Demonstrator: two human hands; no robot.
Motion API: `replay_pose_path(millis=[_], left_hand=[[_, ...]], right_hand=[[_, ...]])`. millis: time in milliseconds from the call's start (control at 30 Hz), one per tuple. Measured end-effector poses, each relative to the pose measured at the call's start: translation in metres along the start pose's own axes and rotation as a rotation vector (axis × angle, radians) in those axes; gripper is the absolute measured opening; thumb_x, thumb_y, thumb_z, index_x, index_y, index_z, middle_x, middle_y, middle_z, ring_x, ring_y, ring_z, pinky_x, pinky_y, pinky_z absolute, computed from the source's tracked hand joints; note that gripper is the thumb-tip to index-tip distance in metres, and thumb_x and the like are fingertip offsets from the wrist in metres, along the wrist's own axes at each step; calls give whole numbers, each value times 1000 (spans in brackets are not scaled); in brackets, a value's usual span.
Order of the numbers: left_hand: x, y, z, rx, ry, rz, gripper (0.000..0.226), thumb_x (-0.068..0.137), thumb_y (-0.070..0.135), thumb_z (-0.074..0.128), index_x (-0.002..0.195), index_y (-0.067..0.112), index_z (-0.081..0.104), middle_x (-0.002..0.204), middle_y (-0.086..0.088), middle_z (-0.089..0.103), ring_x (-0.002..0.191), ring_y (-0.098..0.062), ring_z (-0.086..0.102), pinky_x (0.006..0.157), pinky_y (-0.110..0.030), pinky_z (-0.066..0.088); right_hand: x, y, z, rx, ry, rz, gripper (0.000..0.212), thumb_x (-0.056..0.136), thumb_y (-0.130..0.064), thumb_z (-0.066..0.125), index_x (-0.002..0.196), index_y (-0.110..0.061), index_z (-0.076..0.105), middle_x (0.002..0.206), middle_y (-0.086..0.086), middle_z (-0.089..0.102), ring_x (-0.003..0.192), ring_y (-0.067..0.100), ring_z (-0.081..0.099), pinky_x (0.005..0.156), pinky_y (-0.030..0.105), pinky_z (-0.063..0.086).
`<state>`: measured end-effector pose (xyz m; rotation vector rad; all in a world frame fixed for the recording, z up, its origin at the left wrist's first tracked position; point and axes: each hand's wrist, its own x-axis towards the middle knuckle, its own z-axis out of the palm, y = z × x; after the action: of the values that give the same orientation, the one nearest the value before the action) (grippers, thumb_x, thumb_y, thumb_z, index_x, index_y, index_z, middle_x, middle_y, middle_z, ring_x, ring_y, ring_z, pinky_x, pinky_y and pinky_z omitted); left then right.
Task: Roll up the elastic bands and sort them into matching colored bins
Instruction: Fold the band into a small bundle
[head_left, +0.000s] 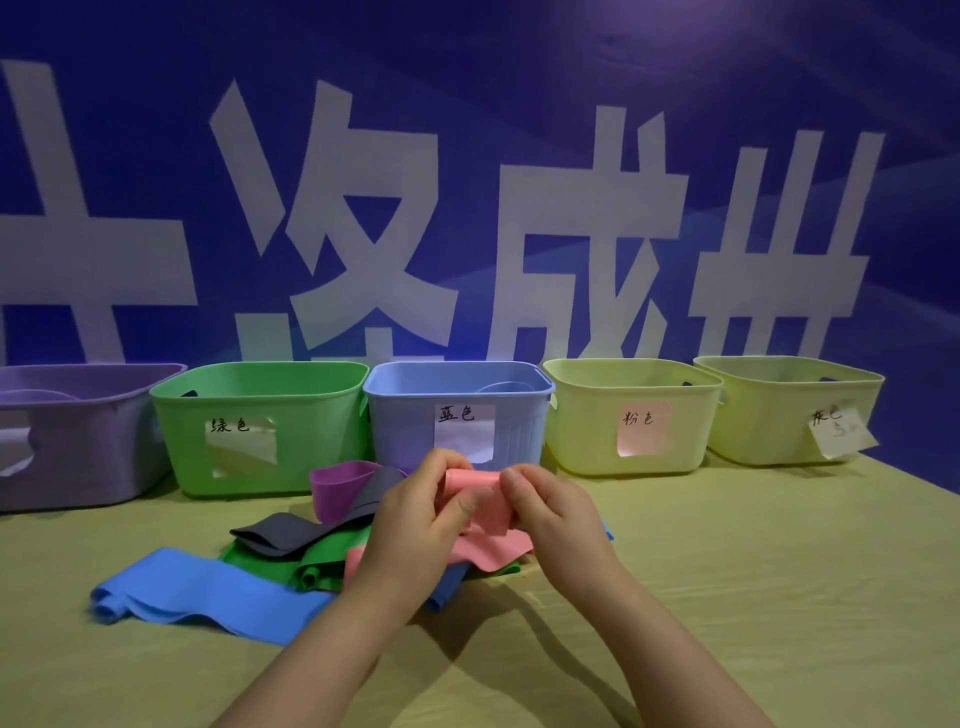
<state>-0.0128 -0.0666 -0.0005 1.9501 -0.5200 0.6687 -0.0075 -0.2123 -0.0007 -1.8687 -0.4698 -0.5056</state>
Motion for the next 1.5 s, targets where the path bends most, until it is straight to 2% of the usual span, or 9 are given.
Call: replay_pose_path(millis=[100,167,500,733,800,967,1133,1233,1500], left_hand=[[1,-1,0,-33,29,-15,14,83,40,54,81,27,51,71,5,62,69,-3,57,56,-20,42],[1,-1,0,-73,38,-27,24,78,47,52,79,24,53,67,4,62,65,-4,57,56,-23,42],[0,3,2,-106,-26,-32,11,78,32,67,86,29,59,79,13,63,73,-4,60,62,-19,47],[2,-3,1,90,45,101,19,86,49,50,76,33,51,62,14,57,71,3,56,56,-10,36],[3,-8,1,92,71,98,33,84,62,41,71,33,49,58,9,57,64,-5,56,53,-18,37],[2,-9,4,32,147,32,80,67,88,23,57,14,52,46,-6,49,50,-18,48,52,-31,34],[11,4,9,-36,36,29,59,70,82,39,60,28,61,54,6,60,53,-8,56,53,-19,38],[23,13,12,-36,-60,73,33,79,66,46,74,38,64,69,8,65,64,-4,61,60,-24,47],[81,40,66,136,-296,230,13,90,36,54,101,32,60,91,14,63,85,-3,57,72,-20,45]], right_hand=[[-1,-5,-1,93,-19,-2,7,90,-32,55,88,-38,60,79,-9,63,78,8,60,74,30,50],[-2,-5,-1,90,-46,-32,14,87,-24,61,95,-35,59,84,-8,63,79,6,60,73,25,50],[1,-2,-2,-151,-6,-99,26,83,-44,41,79,-23,57,75,-9,57,73,4,51,62,16,36],[-2,-7,-2,-74,-20,-61,12,87,-41,49,79,-37,56,78,-9,61,77,3,55,71,23,44],[-4,-10,-1,22,-23,-32,13,87,-27,62,90,-38,58,83,-8,64,79,2,59,75,22,48],[-6,-17,-4,-110,-34,-83,15,84,-26,63,76,-38,56,75,-11,65,74,-3,57,66,10,41],[-2,-23,-20,-248,-45,-107,11,92,-25,53,88,-23,63,80,-12,64,78,3,56,66,15,40],[4,-27,-35,-346,-40,-133,18,93,-30,50,96,-19,64,88,-7,67,80,8,58,70,22,42],[40,-2,-116,-412,25,-75,19,88,-34,58,100,-19,64,87,-7,66,85,12,59,80,34,48]])
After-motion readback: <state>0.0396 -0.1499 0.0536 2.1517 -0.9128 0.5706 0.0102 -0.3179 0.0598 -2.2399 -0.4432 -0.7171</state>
